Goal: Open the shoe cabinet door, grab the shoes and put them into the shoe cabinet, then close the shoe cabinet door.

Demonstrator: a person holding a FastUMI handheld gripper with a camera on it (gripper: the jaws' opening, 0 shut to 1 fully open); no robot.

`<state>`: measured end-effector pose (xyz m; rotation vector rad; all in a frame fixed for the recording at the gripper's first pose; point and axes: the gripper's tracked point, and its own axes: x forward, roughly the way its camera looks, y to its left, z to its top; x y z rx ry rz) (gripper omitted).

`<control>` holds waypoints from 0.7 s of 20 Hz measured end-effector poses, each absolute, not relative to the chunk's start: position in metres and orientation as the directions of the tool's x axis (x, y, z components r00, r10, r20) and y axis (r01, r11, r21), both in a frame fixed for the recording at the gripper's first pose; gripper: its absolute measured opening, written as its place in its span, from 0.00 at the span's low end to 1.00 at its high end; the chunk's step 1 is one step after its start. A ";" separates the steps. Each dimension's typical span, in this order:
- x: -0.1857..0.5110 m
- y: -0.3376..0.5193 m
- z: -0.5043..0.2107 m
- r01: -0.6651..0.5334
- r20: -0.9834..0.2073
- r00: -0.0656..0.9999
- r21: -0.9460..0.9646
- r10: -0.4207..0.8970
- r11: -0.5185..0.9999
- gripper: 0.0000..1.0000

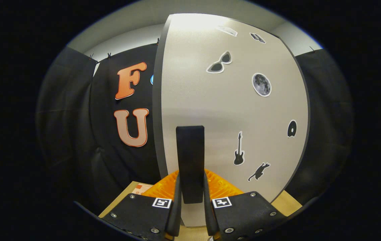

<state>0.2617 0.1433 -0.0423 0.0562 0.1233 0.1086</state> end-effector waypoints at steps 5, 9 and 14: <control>0.235 0.135 -0.042 -0.082 -0.132 0.987 0.096 0.095 0.992 0.29; 0.206 0.122 -0.036 -0.081 -0.138 0.986 0.101 0.094 0.992 0.28; 0.190 0.106 -0.040 -0.069 -0.142 0.986 0.104 0.084 0.992 0.28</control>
